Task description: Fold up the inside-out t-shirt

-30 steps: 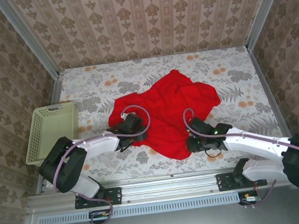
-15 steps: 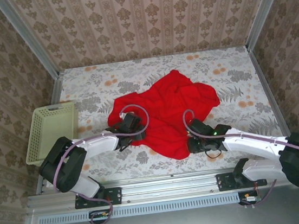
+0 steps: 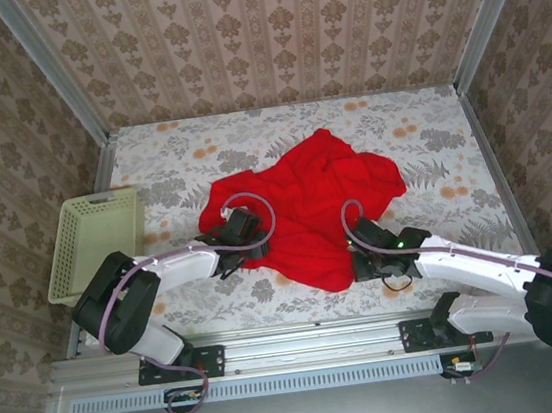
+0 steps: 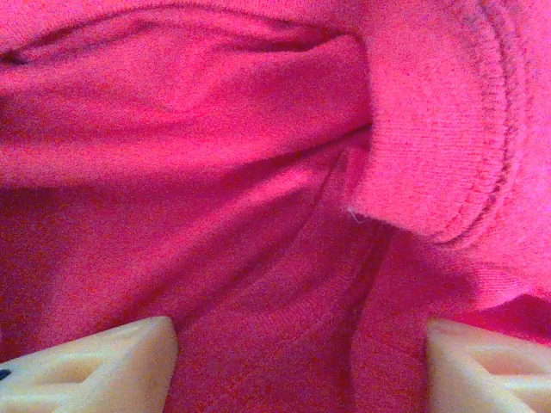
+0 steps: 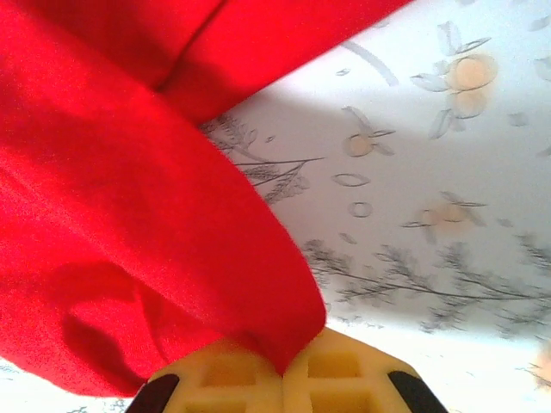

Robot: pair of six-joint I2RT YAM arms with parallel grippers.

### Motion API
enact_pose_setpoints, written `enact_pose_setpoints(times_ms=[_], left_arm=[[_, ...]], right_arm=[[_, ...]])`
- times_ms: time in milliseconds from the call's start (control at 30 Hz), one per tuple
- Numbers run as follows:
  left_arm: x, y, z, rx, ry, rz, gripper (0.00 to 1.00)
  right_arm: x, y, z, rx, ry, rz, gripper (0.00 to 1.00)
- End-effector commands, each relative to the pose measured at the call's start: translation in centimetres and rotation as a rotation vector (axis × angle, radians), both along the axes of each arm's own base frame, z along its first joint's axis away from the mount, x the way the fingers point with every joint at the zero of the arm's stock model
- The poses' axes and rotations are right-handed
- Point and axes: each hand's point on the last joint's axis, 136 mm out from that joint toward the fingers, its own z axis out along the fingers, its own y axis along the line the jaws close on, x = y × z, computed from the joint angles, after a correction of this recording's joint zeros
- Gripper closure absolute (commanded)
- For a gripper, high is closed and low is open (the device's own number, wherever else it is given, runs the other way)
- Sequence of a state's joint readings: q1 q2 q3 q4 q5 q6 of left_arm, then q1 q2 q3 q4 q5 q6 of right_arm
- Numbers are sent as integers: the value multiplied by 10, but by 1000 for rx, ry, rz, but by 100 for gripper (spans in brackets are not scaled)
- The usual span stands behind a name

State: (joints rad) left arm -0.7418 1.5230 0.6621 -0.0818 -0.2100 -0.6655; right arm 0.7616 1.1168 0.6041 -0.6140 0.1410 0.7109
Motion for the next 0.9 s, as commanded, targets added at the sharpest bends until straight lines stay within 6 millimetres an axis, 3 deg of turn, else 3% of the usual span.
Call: enact_pose_setpoints(times_ms=[0, 133, 333, 500, 667, 733, 867], left_arm=[[-10, 24, -19, 85, 70, 32, 30], [-9, 28, -20, 87, 74, 41, 30], [-8, 31, -19, 98, 74, 37, 30], [-7, 32, -17, 103, 71, 34, 30], [-7, 22, 4, 103, 32, -4, 30], [-10, 8, 31, 97, -47, -60, 28], [-32, -39, 96, -14, -251, -235, 19]], right_arm=[[-1, -38, 24, -173, -24, -63, 96], [-1, -50, 38, -229, -21, -91, 95], [2, -54, 39, -283, 24, -97, 94], [11, -53, 52, -317, 4, -82, 92], [18, 3, 63, -8, -21, 28, 91], [22, 21, 70, 92, -33, 30, 93], [38, 59, 86, 274, -61, 28, 97]])
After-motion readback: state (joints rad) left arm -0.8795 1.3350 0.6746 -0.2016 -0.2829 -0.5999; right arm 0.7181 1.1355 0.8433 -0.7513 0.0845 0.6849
